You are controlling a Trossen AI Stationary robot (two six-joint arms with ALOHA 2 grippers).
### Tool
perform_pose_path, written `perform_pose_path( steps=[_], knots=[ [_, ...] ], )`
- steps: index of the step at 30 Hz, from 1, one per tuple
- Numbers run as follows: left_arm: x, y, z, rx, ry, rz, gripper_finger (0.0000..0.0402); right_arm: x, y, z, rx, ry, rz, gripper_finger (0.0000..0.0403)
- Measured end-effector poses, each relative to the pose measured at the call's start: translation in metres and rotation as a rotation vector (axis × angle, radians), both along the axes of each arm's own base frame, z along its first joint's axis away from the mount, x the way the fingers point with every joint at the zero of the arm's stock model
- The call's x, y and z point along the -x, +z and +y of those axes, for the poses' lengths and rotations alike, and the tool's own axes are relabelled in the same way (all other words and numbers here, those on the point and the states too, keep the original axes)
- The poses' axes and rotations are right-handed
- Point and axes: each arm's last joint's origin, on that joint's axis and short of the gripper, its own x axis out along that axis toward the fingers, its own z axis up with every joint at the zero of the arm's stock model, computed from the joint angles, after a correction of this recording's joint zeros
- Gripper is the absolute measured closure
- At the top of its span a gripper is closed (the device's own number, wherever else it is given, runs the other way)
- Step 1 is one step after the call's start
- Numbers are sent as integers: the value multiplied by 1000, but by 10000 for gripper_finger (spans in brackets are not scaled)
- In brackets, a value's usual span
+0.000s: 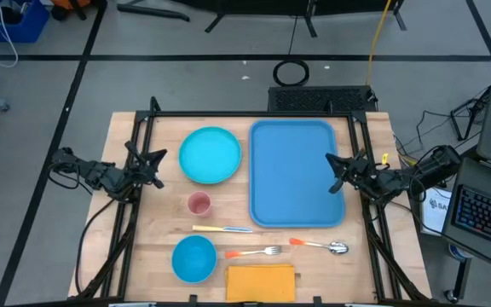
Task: Set up tray
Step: Put the green plate on the blue serving tray
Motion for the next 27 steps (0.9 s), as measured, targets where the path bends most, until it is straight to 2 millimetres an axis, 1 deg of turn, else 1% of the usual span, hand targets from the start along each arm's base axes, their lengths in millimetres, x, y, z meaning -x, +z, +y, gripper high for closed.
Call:
perform_pose_path(
  steps=[1, 3, 5, 6, 10, 15, 18, 22, 27],
  knots=[
    [0, 0, 0, 15, 1, -16, 378, -1, 0, -1, 4, 5, 2, 403],
    [-1, 4, 0, 95, -3, -107, 378, -2, 0, -2, 8, 25, -1, 403],
    [-2, 6, -1, 190, -35, -195, 378, -3, -1, -4, 5, 44, -5, 403],
    [-2, 6, -2, 211, -51, -212, 378, -4, -1, -4, -1, 53, -8, 403],
    [-3, 8, -2, 206, -68, -220, 378, -8, -4, -6, -33, 91, -7, 403],
    [-3, 8, -3, 119, -83, -146, 378, -14, -9, -6, -76, 142, 11, 403],
    [-4, 10, -4, 122, -124, -151, 378, -17, -12, -6, -107, 139, 16, 403],
    [-3, 13, -3, 135, -106, -188, 378, -20, -15, -6, -131, 134, 19, 403],
    [-4, 13, -3, 154, -108, -204, 378, -25, -13, -3, -127, 208, 10, 403]
  ],
)
